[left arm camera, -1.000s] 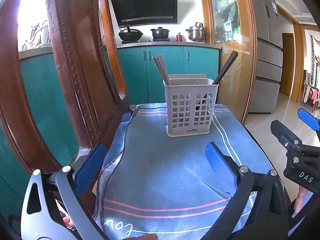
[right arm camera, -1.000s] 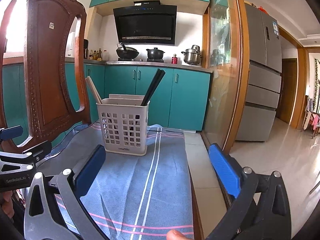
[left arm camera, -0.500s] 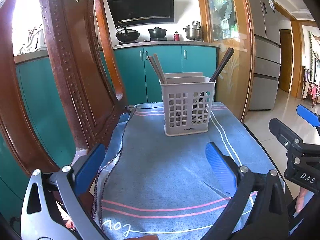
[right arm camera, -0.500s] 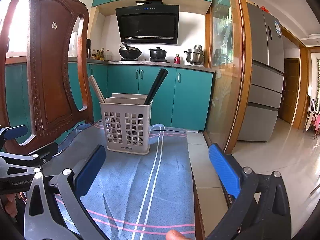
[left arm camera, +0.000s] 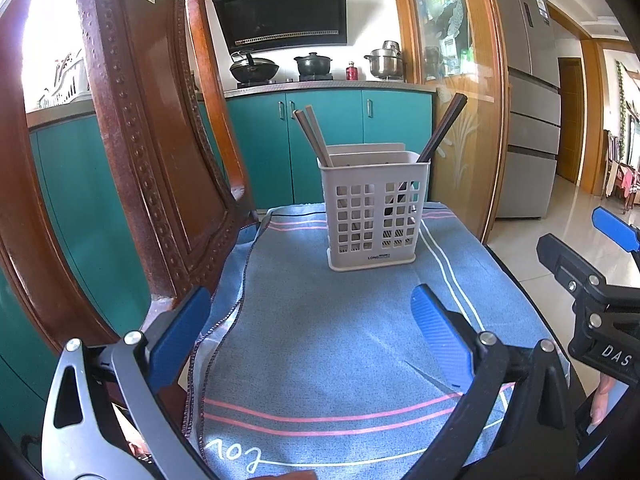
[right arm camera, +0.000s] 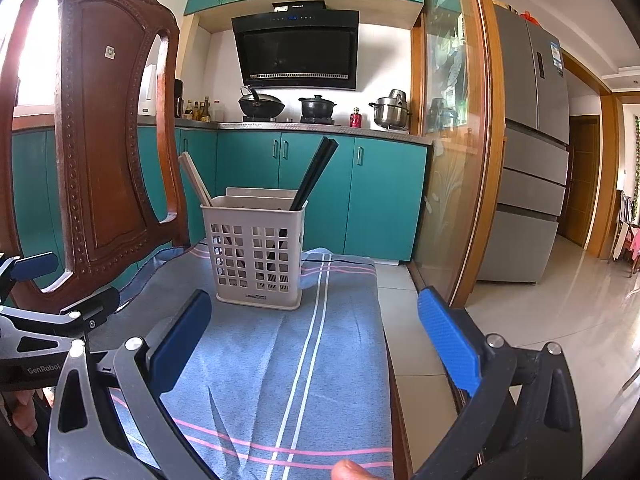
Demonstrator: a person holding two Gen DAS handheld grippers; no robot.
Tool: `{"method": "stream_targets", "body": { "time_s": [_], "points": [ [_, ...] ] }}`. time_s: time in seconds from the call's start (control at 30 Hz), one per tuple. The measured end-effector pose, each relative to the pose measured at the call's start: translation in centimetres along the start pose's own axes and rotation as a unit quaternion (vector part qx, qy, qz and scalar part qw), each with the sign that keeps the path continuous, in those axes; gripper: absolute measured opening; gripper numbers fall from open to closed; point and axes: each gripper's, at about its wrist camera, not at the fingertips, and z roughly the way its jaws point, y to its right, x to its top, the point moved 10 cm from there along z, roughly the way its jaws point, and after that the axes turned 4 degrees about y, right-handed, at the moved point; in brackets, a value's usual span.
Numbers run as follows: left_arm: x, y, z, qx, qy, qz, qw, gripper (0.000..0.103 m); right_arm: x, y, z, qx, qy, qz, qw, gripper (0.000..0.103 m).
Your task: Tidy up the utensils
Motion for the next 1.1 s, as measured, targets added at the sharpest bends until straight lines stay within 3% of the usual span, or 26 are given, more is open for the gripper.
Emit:
{"method": "stream_targets", "body": {
  "time_s": [1.1],
  "points": [
    [0.1,0.27,-0.22,0.001,0.005,0.007,1.0,0.1,0.17,-0.31,-0.09,0.002,0.001,0.001,1.0,0.1]
  ]
}}
